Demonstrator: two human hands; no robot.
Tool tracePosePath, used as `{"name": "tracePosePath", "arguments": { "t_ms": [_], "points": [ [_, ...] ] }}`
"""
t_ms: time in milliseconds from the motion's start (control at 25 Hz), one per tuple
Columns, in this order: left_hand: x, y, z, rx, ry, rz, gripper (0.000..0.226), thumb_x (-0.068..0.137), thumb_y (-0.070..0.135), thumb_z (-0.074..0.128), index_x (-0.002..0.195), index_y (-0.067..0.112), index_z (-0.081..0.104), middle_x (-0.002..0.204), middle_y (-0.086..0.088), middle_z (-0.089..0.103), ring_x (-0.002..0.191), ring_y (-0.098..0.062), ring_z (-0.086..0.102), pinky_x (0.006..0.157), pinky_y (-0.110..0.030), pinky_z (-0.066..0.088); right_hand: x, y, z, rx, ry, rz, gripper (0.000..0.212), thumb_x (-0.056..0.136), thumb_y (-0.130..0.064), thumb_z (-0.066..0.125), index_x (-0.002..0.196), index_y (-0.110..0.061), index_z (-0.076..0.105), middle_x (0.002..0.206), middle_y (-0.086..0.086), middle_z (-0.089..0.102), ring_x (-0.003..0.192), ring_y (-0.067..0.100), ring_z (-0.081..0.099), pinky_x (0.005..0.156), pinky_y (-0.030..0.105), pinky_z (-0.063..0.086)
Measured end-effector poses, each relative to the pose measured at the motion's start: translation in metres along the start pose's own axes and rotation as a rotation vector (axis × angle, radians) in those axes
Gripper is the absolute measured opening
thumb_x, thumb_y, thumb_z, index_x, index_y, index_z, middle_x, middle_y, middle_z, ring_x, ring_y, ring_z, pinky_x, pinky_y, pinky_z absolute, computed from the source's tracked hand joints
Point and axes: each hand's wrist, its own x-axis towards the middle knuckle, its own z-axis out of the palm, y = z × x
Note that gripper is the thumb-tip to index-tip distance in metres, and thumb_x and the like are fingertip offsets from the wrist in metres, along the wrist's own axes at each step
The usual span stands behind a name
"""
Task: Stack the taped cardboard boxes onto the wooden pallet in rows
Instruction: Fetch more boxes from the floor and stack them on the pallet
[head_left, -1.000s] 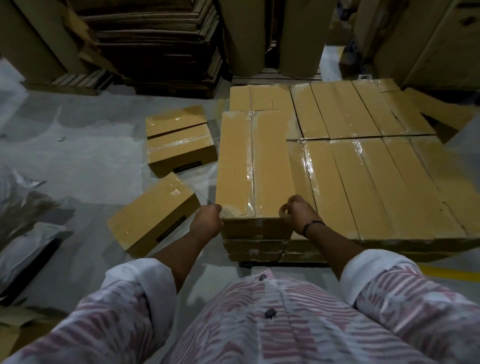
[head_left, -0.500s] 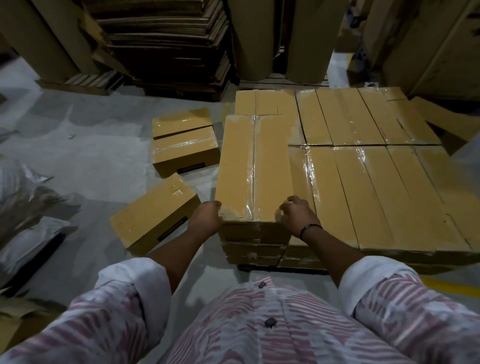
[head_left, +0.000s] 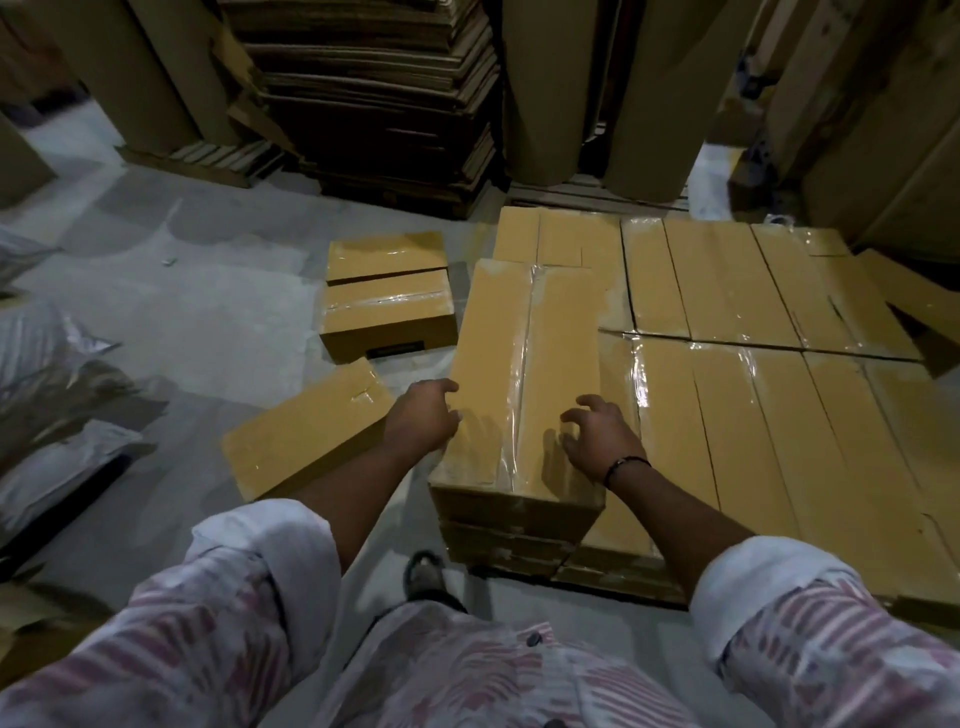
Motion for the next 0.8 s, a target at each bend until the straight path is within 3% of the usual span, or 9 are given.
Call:
{"name": "tracePosePath", "arguments": {
  "t_ms": [240, 440, 800],
  "points": [
    [0.107, -0.029, -0.013, -0.049, -0.046, 0.038, 0.047, 0.095, 0.027, 0.068, 0.141, 0.021, 0.06, 0.137, -0.005, 0.065, 0.123, -0.026, 0.062, 0.094, -0.036, 0.052, 0.102, -0.024, -0.009, -0.031, -0.006, 0.057, 0.038, 0.099, -0.031, 0.058, 0.136, -0.023, 0.061, 0.156, 0.004, 0.038, 0.141, 0.027, 0.033, 0.114, 0.044, 0.039],
    [0.207, -0.054, -0.033, -0.076, -0.092, 0.034, 0.047, 0.094, 0.022, 0.063, 0.141, 0.025, 0.06, 0.138, -0.003, 0.064, 0.122, -0.023, 0.061, 0.087, -0.03, 0.049, 0.207, -0.07, -0.028, -0.04, -0.03, 0.102, 0.04, 0.097, -0.033, 0.06, 0.137, -0.026, 0.06, 0.155, 0.003, 0.038, 0.14, 0.027, 0.034, 0.113, 0.044, 0.039],
    [0.351, -0.051, -0.051, -0.19, -0.222, 0.107, 0.047, 0.098, 0.019, 0.065, 0.144, 0.021, 0.057, 0.139, -0.01, 0.062, 0.125, -0.029, 0.059, 0.098, -0.039, 0.052, 0.343, -0.117, -0.035, -0.057, -0.109, 0.196, 0.057, 0.094, -0.038, 0.064, 0.148, -0.028, 0.047, 0.16, 0.004, 0.032, 0.144, 0.03, 0.03, 0.116, 0.049, 0.035]
  ]
}}
